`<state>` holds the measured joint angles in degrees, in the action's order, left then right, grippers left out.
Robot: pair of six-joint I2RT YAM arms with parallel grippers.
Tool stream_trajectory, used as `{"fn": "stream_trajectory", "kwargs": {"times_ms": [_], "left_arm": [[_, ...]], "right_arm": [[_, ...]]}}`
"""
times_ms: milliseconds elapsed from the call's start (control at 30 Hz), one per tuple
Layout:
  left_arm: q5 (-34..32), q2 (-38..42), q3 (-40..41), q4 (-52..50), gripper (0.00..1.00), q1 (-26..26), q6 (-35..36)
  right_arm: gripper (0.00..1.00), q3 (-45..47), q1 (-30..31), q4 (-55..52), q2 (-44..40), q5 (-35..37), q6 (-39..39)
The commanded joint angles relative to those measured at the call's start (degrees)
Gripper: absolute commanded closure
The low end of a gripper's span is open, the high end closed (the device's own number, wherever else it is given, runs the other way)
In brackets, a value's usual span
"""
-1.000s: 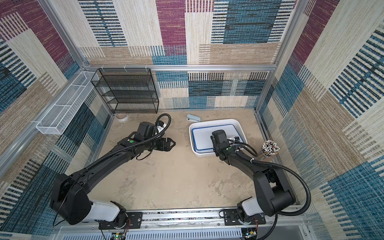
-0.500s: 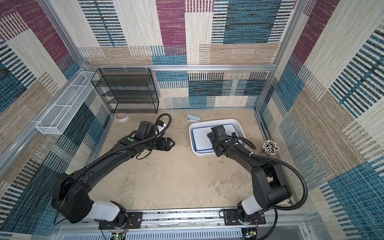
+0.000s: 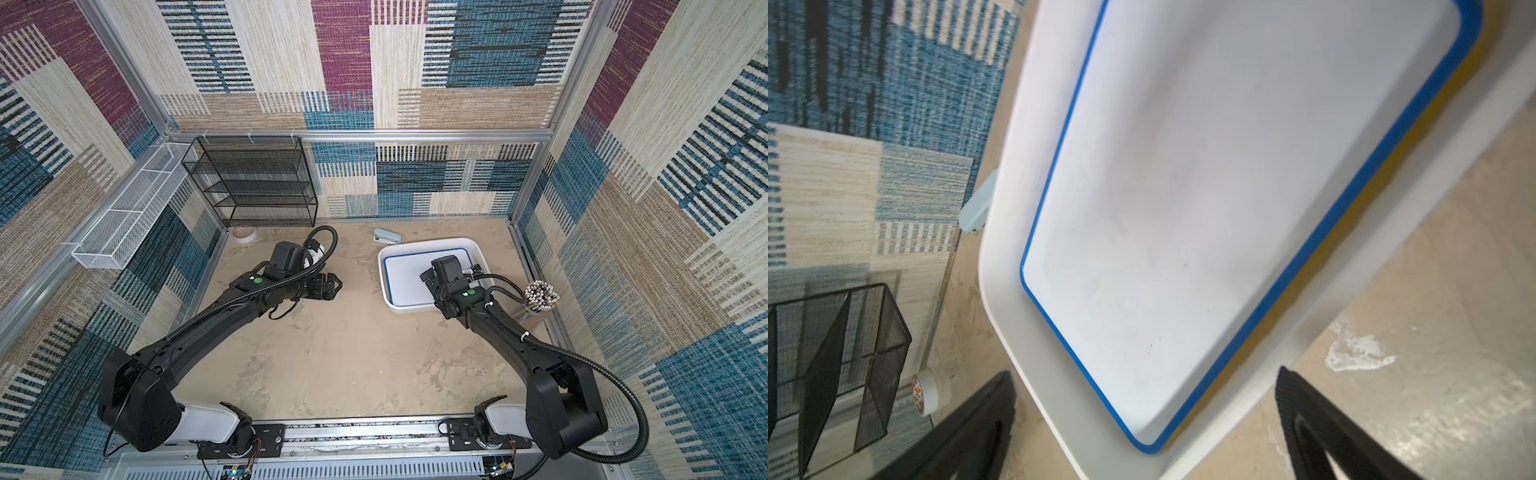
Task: Put the whiteboard into the storage box
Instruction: Place the whiteboard in the storage box, then reset both arms
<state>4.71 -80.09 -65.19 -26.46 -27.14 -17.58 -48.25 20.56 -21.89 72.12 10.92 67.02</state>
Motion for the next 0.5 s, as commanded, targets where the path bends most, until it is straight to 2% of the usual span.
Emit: {"fn": "stream_trajectory", "kwargs": {"times_ms": [0, 300, 467], "left_arm": [[-7.12, 2.4, 1.33, 0.9, 0.12, 1.04, 1.12], [-18.46, 9.63, 8.02, 7.31, 0.08, 7.59, 0.83], [-23.53, 10.12, 10.91, 9.64, 0.08, 14.13, -0.36]], "right_arm": [[0.0, 2.66, 0.01, 9.22, -4.39, 3.34, -15.42], [0.0, 8.88, 0.0, 23.49, -12.81, 11.74, -43.54], [0.0, 17.23, -0.08, 37.71, -16.67, 14.93, -53.54]]}}
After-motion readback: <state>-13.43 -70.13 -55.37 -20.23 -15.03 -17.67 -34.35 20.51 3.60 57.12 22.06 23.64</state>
